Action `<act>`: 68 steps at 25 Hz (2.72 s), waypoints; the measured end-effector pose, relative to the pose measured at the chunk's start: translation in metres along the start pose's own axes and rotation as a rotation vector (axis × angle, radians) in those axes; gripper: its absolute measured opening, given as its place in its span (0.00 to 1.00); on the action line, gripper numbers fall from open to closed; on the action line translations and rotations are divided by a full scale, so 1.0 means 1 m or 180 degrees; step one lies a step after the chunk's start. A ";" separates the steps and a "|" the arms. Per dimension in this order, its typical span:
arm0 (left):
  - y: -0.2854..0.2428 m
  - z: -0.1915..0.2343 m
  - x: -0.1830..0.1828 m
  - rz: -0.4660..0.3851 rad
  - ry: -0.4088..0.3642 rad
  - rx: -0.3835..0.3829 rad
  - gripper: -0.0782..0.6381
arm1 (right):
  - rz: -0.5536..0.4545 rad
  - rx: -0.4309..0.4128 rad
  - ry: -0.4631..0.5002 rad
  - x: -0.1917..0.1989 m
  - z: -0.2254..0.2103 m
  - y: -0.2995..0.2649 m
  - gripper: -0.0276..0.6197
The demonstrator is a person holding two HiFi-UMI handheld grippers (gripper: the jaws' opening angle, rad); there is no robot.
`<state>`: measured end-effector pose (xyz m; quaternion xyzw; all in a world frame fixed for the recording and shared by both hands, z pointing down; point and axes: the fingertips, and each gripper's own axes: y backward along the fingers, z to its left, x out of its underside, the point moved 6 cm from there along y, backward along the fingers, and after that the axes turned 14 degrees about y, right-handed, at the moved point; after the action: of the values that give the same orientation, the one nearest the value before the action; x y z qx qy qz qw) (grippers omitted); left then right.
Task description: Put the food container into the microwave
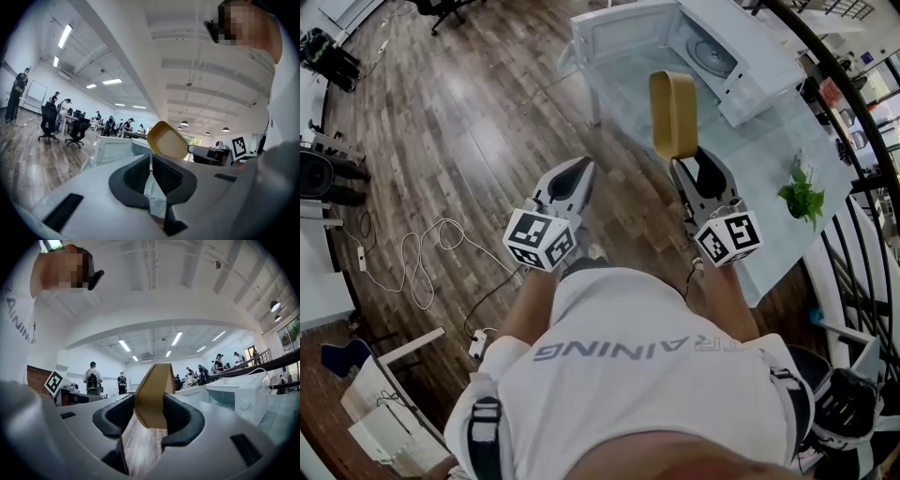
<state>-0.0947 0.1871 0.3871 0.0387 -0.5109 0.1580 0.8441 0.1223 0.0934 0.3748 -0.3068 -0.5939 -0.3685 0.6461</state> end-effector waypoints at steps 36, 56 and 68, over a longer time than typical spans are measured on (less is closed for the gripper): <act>-0.074 0.133 -0.060 -0.0059 0.0198 -0.0130 0.17 | 0.0155 -0.0151 0.0006 0.029 -0.043 -0.165 0.36; -0.262 0.144 -0.082 0.0260 0.0143 0.0032 0.17 | 0.0248 0.0160 -0.0270 0.072 -0.196 -0.211 0.36; -0.321 0.138 -0.086 0.0414 0.0066 0.0288 0.17 | 0.0396 0.0394 -0.0371 0.092 -0.228 -0.206 0.36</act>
<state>-0.1511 -0.1675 0.4080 0.0419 -0.4959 0.2359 0.8347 0.0747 -0.2184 0.4337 -0.3234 -0.6319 -0.2718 0.6498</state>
